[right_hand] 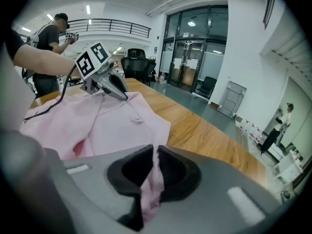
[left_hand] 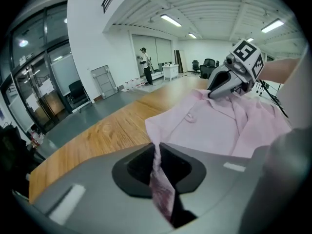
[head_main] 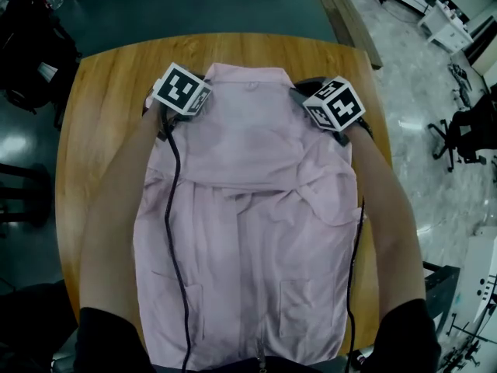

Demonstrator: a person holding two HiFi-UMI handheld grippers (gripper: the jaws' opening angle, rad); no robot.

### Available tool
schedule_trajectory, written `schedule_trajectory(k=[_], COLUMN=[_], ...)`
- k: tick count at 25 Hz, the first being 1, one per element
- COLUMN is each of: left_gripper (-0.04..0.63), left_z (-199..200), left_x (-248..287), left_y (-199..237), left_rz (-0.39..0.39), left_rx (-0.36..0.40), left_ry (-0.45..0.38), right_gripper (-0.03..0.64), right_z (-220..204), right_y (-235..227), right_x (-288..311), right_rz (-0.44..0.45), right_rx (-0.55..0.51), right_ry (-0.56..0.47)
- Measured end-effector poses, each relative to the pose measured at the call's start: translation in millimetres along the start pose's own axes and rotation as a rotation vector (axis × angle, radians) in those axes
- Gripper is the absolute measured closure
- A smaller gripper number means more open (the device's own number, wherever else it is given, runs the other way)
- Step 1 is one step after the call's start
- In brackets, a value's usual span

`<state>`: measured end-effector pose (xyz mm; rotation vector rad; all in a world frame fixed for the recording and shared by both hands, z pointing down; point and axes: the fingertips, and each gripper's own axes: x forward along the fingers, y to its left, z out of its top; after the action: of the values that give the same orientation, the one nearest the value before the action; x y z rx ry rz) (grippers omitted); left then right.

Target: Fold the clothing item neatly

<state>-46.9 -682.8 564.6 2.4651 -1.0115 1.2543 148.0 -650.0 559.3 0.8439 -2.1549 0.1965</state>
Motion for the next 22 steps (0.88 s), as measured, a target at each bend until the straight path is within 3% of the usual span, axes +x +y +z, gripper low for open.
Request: schedule_trajectory(k=[5, 13, 22], left_gripper=[0.56, 0.56, 0.56], left_z=[13.9, 33.7, 11.0], left_x=[-44.9, -142.5, -233.6], left_y=[-8.2, -39.1, -100.1], left_rz=[0.047, 0.117, 0.133], left_rx=[-0.014, 0.015, 0.03], left_ry=[-0.067, -0.171, -0.17], right_gripper=[0.581, 0.581, 0.581], right_z=[19.6, 59.1, 59.9], right_y=[7.9, 48.6, 120.1], right_x=[-46.1, -136.2, -225.0], right_rz=[-0.039, -0.077, -0.06], right_rx=[0.014, -0.065, -0.128], right_ry=[-0.08, -0.156, -0.217])
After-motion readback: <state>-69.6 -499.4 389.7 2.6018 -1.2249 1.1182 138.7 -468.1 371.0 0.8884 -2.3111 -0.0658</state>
